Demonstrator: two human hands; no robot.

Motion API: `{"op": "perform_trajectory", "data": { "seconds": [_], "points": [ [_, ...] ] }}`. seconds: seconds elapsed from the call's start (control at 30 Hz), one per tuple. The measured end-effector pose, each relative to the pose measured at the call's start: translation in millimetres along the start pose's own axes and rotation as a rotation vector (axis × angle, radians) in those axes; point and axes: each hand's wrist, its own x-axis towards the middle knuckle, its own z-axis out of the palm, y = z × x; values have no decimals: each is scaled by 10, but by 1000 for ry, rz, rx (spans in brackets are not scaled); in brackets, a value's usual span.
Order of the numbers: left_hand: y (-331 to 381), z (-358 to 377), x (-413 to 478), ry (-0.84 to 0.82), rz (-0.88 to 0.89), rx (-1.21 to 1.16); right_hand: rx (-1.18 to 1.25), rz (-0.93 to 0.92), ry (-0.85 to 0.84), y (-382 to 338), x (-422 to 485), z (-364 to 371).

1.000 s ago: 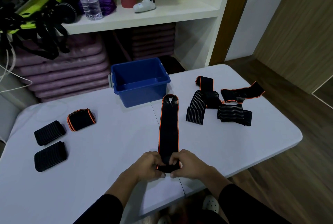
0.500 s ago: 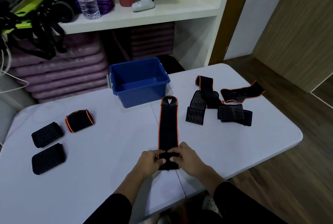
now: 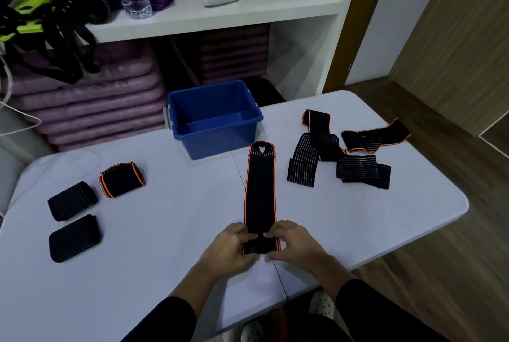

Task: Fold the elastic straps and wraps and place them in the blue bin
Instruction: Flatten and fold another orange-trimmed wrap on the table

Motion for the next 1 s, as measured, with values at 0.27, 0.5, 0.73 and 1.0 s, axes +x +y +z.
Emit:
{"op": "perform_trajectory", "data": {
  "seconds": [0.27, 0.5, 0.73, 1.0],
  "points": [
    [26, -19, 64, 37, -18, 15, -8, -1, 52, -33, 23, -24],
    [82, -133, 364, 72, -223, -205, 189, 200, 151, -65, 229, -78],
    [40, -85, 637, 122, -383, -198, 116, 346, 204, -30, 523, -24],
    [50, -104, 679, 241, -163, -54, 148, 144, 301, 1, 530, -49]
  ]
}}
